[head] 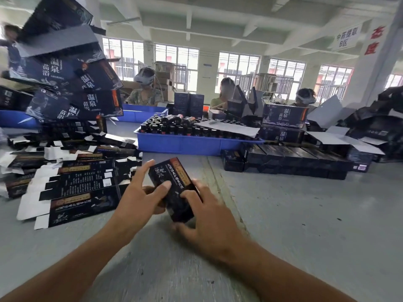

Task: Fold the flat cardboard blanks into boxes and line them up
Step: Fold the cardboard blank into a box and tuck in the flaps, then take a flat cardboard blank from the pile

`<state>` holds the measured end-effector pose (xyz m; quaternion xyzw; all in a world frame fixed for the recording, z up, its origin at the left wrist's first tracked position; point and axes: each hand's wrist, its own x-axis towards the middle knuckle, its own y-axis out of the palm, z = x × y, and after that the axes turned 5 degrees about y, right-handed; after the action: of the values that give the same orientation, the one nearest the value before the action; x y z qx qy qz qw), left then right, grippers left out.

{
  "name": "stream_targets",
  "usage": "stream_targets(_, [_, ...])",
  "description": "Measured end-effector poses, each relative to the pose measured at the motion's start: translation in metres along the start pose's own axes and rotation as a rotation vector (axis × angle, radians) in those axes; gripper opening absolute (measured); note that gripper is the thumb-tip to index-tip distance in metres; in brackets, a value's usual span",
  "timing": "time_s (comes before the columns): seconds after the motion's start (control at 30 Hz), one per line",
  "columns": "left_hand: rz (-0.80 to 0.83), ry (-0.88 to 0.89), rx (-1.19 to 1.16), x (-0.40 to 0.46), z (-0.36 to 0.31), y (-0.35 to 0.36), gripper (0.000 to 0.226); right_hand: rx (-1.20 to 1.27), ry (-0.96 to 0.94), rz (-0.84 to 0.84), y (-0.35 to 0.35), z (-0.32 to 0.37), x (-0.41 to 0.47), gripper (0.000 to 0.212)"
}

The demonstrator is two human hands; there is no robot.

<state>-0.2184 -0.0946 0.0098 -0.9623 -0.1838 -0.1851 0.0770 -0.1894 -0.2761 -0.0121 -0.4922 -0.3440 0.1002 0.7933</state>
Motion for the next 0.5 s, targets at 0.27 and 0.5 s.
stream_targets(0.27, [0.178,0.068,0.440,-0.010,0.011,0.017,0.061,-0.111,0.238,-0.126,-0.020,-0.052,0.053,0.048])
stream_targets(0.5, [0.420,0.339,0.899,-0.022,0.020,0.028,0.063,-0.271,0.461,-0.198,-0.035,-0.127,0.139,0.044])
